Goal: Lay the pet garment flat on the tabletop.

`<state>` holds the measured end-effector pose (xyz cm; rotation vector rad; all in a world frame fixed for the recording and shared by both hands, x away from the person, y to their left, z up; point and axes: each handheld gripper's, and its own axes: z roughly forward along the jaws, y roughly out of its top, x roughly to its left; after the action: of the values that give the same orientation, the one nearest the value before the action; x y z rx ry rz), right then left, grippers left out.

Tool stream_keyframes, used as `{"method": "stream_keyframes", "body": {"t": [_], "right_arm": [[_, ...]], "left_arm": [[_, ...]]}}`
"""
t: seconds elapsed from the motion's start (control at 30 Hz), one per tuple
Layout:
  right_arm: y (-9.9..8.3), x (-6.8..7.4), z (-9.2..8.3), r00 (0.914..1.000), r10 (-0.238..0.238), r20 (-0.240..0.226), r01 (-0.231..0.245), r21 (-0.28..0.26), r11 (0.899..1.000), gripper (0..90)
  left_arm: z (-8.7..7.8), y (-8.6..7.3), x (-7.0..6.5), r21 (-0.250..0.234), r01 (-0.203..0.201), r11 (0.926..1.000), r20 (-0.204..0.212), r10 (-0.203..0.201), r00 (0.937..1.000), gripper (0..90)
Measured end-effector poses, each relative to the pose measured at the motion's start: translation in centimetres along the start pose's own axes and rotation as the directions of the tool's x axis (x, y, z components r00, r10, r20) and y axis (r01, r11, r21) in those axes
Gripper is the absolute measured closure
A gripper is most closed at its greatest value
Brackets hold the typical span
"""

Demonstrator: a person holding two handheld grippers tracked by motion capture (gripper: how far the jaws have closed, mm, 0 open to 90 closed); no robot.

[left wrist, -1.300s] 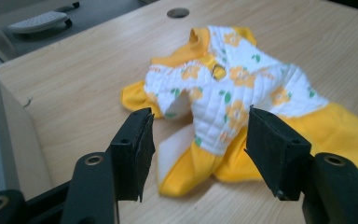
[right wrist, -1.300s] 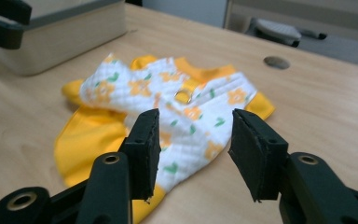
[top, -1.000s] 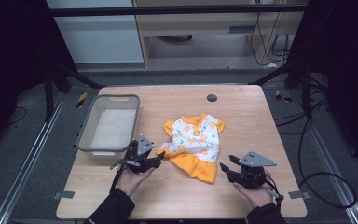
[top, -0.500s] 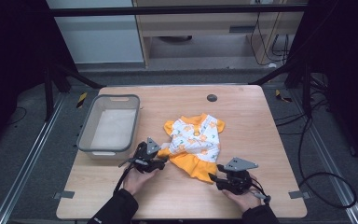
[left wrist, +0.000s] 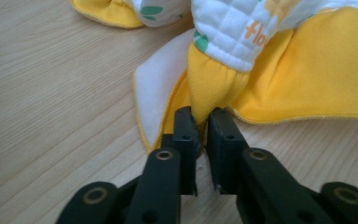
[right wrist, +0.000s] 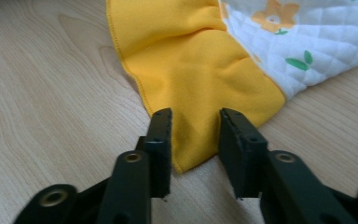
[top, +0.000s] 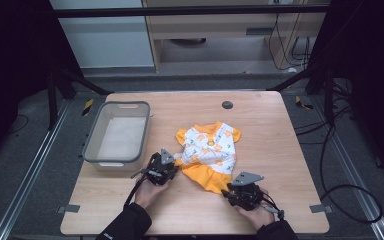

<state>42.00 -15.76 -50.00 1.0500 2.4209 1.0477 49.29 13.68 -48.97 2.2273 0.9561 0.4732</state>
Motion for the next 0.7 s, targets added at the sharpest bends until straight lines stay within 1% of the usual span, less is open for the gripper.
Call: {"method": "stream_keyframes", "body": {"t": [0.03, 0.07, 0.1, 0.17, 0.27, 0.37, 0.4, 0.43, 0.47, 0.5, 0.57, 0.67, 0.7], "right_arm": [[0.0, 0.0, 0.0, 1.0000, 0.001, 0.004, -0.001, 0.005, 1.000, 75.0], [0.0, 0.0, 0.0, 1.0000, 0.003, 0.008, -0.003, 0.020, 1.000, 78.0], [0.0, -0.1, 0.0, 1.0000, 0.004, 0.003, -0.004, 0.018, 1.000, 80.1], [0.0, -0.1, -0.1, 1.0000, 0.007, -0.003, -0.007, 0.030, 1.000, 82.6], [0.2, -0.2, -0.3, 1.0000, 0.001, -0.006, -0.001, 0.034, 0.999, 83.7], [0.3, -0.6, -1.1, 0.9999, 0.011, -0.013, -0.011, 0.013, 1.000, 83.9], [0.3, -0.7, -1.4, 0.9999, 0.015, -0.009, -0.015, 0.002, 1.000, 83.9], [0.3, -0.9, -1.8, 0.9998, 0.020, -0.009, -0.020, -0.009, 1.000, 83.9], [0.3, -0.9, -1.8, 0.9998, 0.020, -0.009, -0.020, -0.009, 1.000, 83.9], [0.2, -1.3, -2.5, 0.9996, 0.025, -0.013, -0.025, -0.020, 0.999, 83.8], [0.0, -1.8, -3.2, 0.9995, 0.028, -0.016, -0.028, -0.028, 0.999, 83.7], [-0.3, -2.7, -3.8, 0.9995, 0.031, -0.003, -0.032, -0.019, 0.999, 83.3], [-0.5, -3.0, -3.9, 0.9994, 0.035, 0.001, -0.035, -0.018, 0.999, 83.2]], "left_arm": [[-0.2, 0.1, 0.0, -0.005, 0.002, 1.0000, 0.004, -0.002, 1.0000, 85.0], [-0.4, 0.2, 0.0, -0.009, 0.005, 0.9999, 0.008, -0.005, 1.0000, 85.7], [-0.6, 0.3, 0.0, -0.015, 0.008, 0.9999, 0.015, -0.007, 0.9999, 86.0], [-1.0, 0.4, 0.0, -0.026, 0.012, 0.9996, 0.028, -0.011, 0.9995, 86.4], [-1.6, 0.6, 0.1, -0.046, 0.024, 0.9986, 0.042, -0.022, 0.9989, 86.7], [-2.5, 0.9, 0.3, -0.072, 0.040, 0.9966, 0.061, -0.036, 0.9975, 86.8], [-2.8, 1.0, 0.4, -0.084, 0.047, 0.9953, 0.066, -0.042, 0.9970, 86.8], [-3.1, 1.0, 0.5, -0.091, 0.063, 0.9939, 0.080, -0.056, 0.9953, 86.8], [-3.1, 1.0, 0.5, -0.091, 0.063, 0.9939, 0.080, -0.056, 0.9953, 86.8], [-3.5, 1.0, 0.6, -0.097, 0.074, 0.9925, 0.090, -0.066, 0.9938, 86.8], [-3.8, 1.1, 0.7, -0.099, 0.085, 0.9915, 0.097, -0.075, 0.9924, 86.8], [-4.0, 1.1, 0.6, -0.097, 0.097, 0.9906, 0.106, -0.086, 0.9906, 86.7], [-4.1, 1.1, 0.6, -0.086, 0.109, 0.9903, 0.121, -0.098, 0.9878, 86.7]]}}
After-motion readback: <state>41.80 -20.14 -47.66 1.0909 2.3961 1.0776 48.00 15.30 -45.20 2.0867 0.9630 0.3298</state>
